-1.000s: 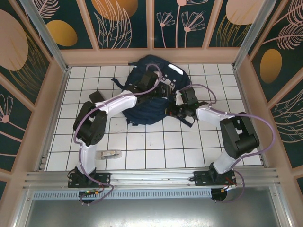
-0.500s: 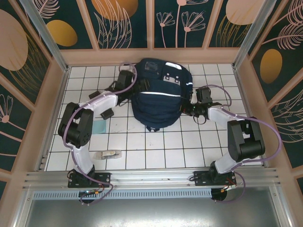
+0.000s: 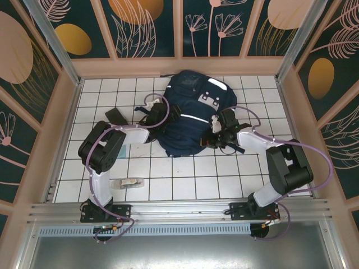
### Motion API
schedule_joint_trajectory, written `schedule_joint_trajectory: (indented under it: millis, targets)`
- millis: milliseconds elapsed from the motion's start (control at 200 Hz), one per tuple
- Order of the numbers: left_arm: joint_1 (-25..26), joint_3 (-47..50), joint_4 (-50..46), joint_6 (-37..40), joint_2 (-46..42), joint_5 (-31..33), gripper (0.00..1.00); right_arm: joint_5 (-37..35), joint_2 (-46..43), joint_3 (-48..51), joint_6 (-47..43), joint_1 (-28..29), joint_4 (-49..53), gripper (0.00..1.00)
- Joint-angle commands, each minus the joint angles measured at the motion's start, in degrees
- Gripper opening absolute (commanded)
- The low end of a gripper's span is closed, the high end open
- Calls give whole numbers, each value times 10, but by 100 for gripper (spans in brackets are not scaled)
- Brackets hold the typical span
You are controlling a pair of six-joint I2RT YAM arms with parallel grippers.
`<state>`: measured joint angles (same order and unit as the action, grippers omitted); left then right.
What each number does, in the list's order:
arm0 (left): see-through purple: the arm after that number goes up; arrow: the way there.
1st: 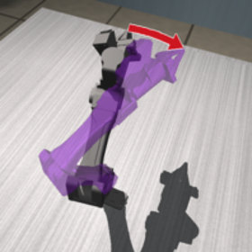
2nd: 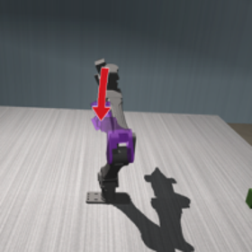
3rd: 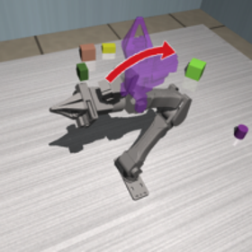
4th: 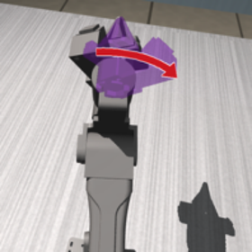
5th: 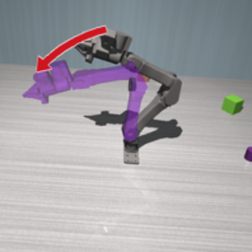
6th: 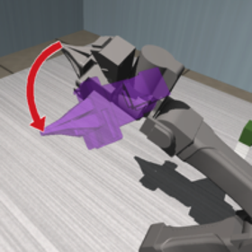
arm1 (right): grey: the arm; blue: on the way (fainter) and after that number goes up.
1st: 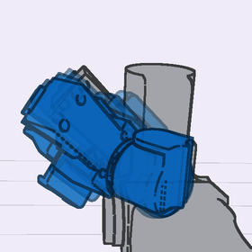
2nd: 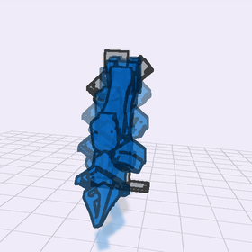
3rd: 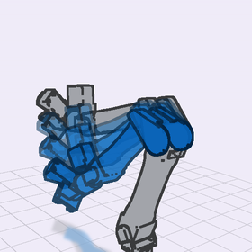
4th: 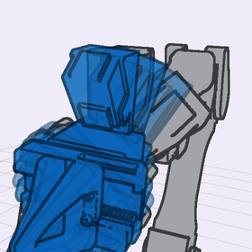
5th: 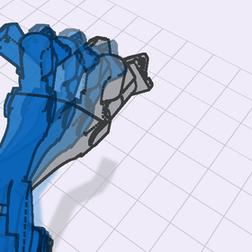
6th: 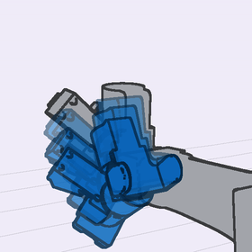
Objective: Pack the student bag
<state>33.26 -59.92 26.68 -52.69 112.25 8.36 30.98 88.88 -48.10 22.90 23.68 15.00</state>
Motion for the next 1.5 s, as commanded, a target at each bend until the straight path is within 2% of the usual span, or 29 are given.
schedule_joint_trajectory:
  millis: [0, 105, 195, 345, 500, 575, 745, 861, 986, 1176, 1236, 1316, 1416, 1491]
  targets:
    - [35, 13, 5, -55, 5, 1, 81, 84, 4, 2, 43, 17, -88, 0]
    - [35, 14, -3, -45, 0, 18, 81, 151, 17, -13, 55, 23, -122, 0]
    - [35, 10, 1, -43, 3, 14, 81, 144, 16, -42, 38, 39, -85, 0]
    - [35, -12, -14, -10, 19, 24, 82, 223, -10, -65, 12, 59, -49, 0]
    - [33, -22, -40, 42, 14, 35, 82, 182, -31, -84, -34, 41, 40, 0]
    - [33, -21, -40, 45, 12, 24, 82, 155, -16, -88, -7, 36, 19, 0]
    - [36, -1, -8, 8, 3, -11, 79, 60, 62, -134, 83, 66, -62, 0]
    - [45, 17, 4, 1, -11, -11, 79, 51, 84, -158, 120, 73, -115, 0]
    - [47, 33, 1, 13, -25, -7, 79, 19, 84, -205, 60, 64, -30, 0]
    - [51, 82, 10, 12, -47, -39, 74, -85, 78, -243, -45, -22, 92, 0]
    - [66, 91, 15, 2, -48, -61, 69, -83, 92, -259, -63, -41, 101, 0]
    - [101, 95, 20, -17, -55, -85, 68, -85, 111, -285, -89, -47, 112, 0]
    - [145, 92, 20, -26, -75, -104, 66, -125, 133, -318, -127, -45, 143, 0]
    - [160, 84, -9, -2, -108, -82, 67, -170, 144, -330, -160, -47, 161, 0]
